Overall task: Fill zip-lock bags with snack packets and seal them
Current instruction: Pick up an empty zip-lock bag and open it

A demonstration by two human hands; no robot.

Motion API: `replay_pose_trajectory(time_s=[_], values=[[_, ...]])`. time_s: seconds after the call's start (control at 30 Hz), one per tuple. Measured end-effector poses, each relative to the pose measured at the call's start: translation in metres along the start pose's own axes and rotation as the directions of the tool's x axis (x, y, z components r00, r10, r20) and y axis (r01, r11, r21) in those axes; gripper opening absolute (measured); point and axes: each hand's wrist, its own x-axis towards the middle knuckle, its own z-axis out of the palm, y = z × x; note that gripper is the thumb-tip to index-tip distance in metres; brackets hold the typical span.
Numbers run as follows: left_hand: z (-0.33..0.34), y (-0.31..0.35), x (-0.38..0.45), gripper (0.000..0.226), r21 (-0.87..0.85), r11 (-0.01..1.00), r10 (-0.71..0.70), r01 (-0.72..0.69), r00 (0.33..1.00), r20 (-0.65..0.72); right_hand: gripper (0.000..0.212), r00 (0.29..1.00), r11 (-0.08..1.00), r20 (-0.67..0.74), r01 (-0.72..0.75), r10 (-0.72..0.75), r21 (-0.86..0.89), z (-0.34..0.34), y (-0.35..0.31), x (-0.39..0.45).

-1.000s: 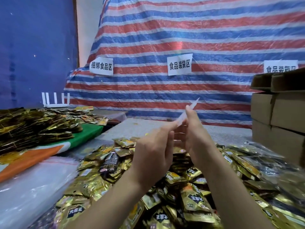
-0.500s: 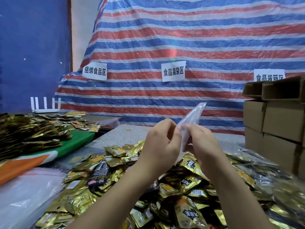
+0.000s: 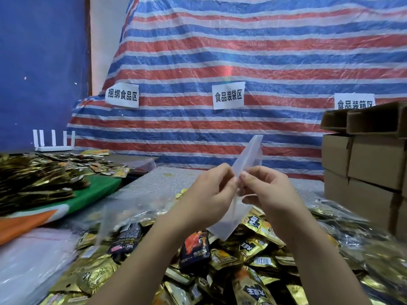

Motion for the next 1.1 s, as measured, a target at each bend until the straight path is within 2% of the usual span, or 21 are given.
replay_pose_trajectory(time_s=[0.23, 0.43, 0.73, 0.93, 1.1], values=[[-0.007, -0.005, -0.005, 0.017, 0.056, 0.994, 0.087, -0.092, 0.992, 0.09, 0.017, 0.998, 0.998, 0.057, 0.005, -0.001, -0.069, -0.002, -0.001, 0.0], [-0.014, -0.01, -0.008, 0.017, 0.081, 0.992, 0.094, -0.101, 0.992, 0.081, 0.015, 0.994, 0.999, 0.113, 0.01, -0.004, -0.053, 0.002, -0.001, -0.001], [-0.018, -0.007, -0.01, 0.018, 0.145, 0.983, 0.103, -0.114, 0.991, 0.081, 0.015, 0.995, 0.999, 0.099, -0.019, 0.021, -0.026, 0.005, -0.002, -0.002], [-0.015, -0.007, -0.009, 0.013, 0.089, 0.993, 0.069, -0.078, 0.993, 0.094, 0.014, 0.996, 0.998, 0.094, 0.008, -0.002, -0.058, 0.006, -0.003, -0.005], [-0.015, -0.008, -0.01, 0.02, -0.097, 0.994, 0.061, -0.05, 0.992, 0.11, 0.016, 0.996, 0.998, 0.079, 0.035, -0.03, -0.058, 0.008, -0.004, -0.005]])
